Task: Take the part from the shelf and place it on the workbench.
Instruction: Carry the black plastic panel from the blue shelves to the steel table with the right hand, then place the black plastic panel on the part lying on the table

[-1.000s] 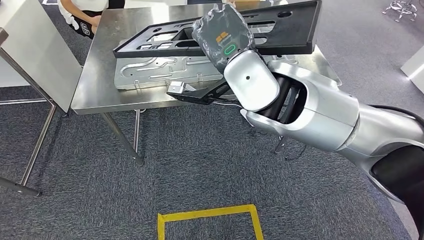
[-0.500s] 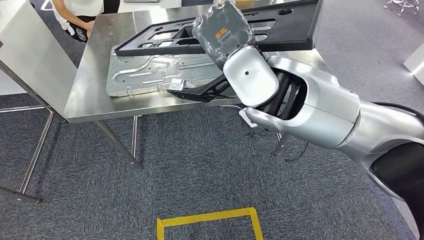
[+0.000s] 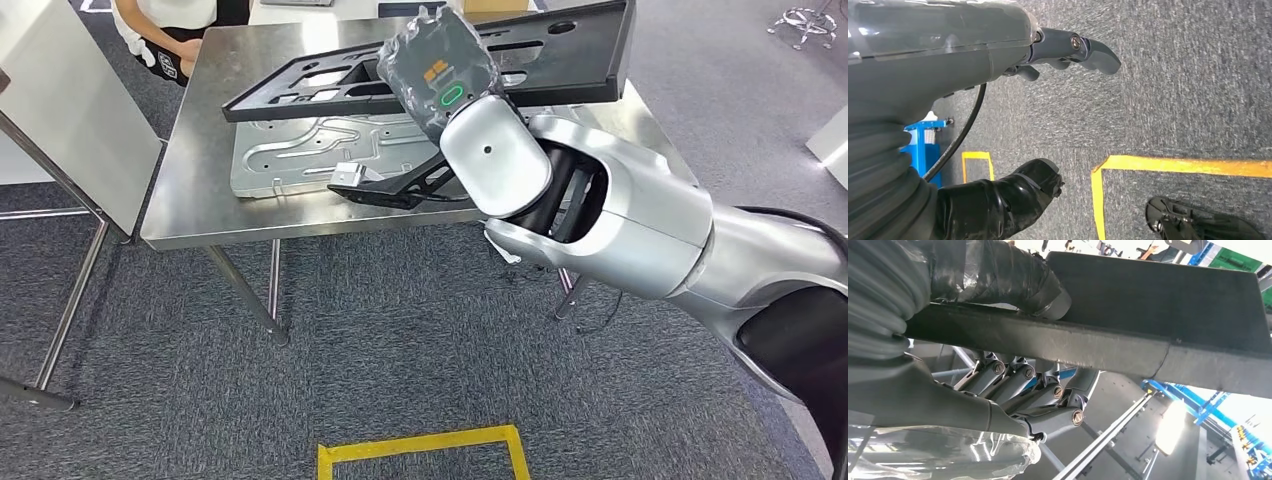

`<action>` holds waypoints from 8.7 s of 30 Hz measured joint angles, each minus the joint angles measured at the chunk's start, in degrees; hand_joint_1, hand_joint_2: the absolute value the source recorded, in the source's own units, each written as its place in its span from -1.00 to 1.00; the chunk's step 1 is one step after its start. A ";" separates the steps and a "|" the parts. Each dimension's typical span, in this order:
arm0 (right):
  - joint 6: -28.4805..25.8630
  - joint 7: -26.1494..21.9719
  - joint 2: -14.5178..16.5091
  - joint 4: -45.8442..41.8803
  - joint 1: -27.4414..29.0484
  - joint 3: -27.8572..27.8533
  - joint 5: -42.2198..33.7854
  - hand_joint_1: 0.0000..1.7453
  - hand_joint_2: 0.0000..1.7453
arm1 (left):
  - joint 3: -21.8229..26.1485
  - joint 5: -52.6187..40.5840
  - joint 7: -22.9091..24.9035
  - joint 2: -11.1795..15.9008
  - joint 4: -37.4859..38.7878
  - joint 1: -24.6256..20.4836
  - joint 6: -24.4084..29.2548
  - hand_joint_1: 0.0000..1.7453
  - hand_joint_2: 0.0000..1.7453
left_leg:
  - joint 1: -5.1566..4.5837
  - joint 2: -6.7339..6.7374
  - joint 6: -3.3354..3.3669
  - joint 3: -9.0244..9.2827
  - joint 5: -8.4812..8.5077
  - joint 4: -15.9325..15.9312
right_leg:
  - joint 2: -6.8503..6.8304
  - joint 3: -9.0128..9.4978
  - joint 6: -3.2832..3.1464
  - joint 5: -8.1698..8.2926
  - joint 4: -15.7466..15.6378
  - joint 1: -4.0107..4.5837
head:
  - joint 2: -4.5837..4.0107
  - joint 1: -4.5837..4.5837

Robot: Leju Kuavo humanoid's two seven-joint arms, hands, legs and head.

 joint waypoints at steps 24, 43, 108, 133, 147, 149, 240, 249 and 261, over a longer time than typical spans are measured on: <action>-0.06 0.87 -0.53 -0.03 0.04 -0.25 -1.42 1.00 1.00 | 0.00 0.19 0.19 -0.09 0.00 -0.06 0.08 -1.00 1.00 | 0.55 0.37 -0.85 -1.26 1.40 -0.37 | 0.69 4.38 0.51 -1.86 -5.13 -0.28 | 0.00 0.04; 0.95 0.71 -1.06 -0.34 -0.18 0.36 -1.83 1.00 1.00 | 0.00 0.20 0.09 -0.10 0.00 0.05 -0.02 -1.00 1.00 | 0.64 -0.04 -3.71 -8.64 -4.84 14.91 | -0.25 6.83 -1.79 2.05 -11.16 -0.23 | 0.00 -0.30; 1.58 3.47 -5.83 -5.02 -0.25 0.22 -4.65 1.00 1.00 | 0.08 1.17 0.09 0.29 0.00 0.03 1.10 -1.00 1.00 | -0.47 0.31 -1.39 -2.68 1.73 1.54 | 0.44 8.41 -0.88 -0.44 -9.97 -0.23 | 0.00 -0.07; -2.89 1.17 -3.33 -2.22 2.75 0.77 -1.36 1.00 1.00 | 0.13 0.49 1.00 0.03 0.00 -0.09 1.24 -1.00 1.00 | 0.23 0.09 -3.38 -7.80 -5.04 14.77 | 0.25 7.19 -1.90 1.61 -11.00 -0.30 | 0.00 -0.18; -3.19 0.25 -1.11 1.33 4.16 0.75 0.32 1.00 1.00 | 0.09 0.01 0.86 0.00 0.00 -0.32 1.64 -1.00 1.00 | -0.04 0.24 0.36 -0.20 1.12 -1.08 | -0.03 -0.29 0.56 -5.06 4.30 -0.03 | 0.00 0.13; -2.50 0.29 -1.14 1.38 4.38 0.71 0.31 1.00 1.00 | 0.09 0.05 0.84 -0.03 0.00 -0.20 1.67 -1.00 1.00 | -0.01 0.05 0.20 0.50 0.19 -0.58 | -0.05 -0.07 0.53 -1.10 1.09 -0.14 | 0.00 0.16; -12.19 -8.25 9.92 18.58 13.24 0.62 3.44 1.00 1.00 | -1.01 -0.57 0.37 -0.57 0.00 -0.29 1.25 -1.00 1.00 | 0.09 0.02 -0.30 -0.87 0.48 0.33 | 0.08 0.40 -0.42 -0.63 0.15 -0.01 | 0.00 -0.02; -12.80 -8.29 9.73 18.78 14.08 0.15 3.30 0.00 0.00 | -1.02 -0.57 -1.24 -0.63 0.00 -0.24 1.27 -1.00 1.00 | 0.07 0.11 -2.56 -2.69 -3.10 4.98 | 0.03 6.10 -2.27 3.24 -11.77 0.15 | 0.01 -0.21; -13.20 -8.38 9.40 18.91 15.09 -0.40 3.21 -1.00 -1.00 | -1.05 0.29 -1.02 -0.50 0.00 -0.41 1.28 -1.00 -1.00 | 0.41 0.08 -2.15 -1.39 0.88 0.27 | 0.44 6.34 -0.57 2.14 -10.92 0.14 | 0.00 -0.35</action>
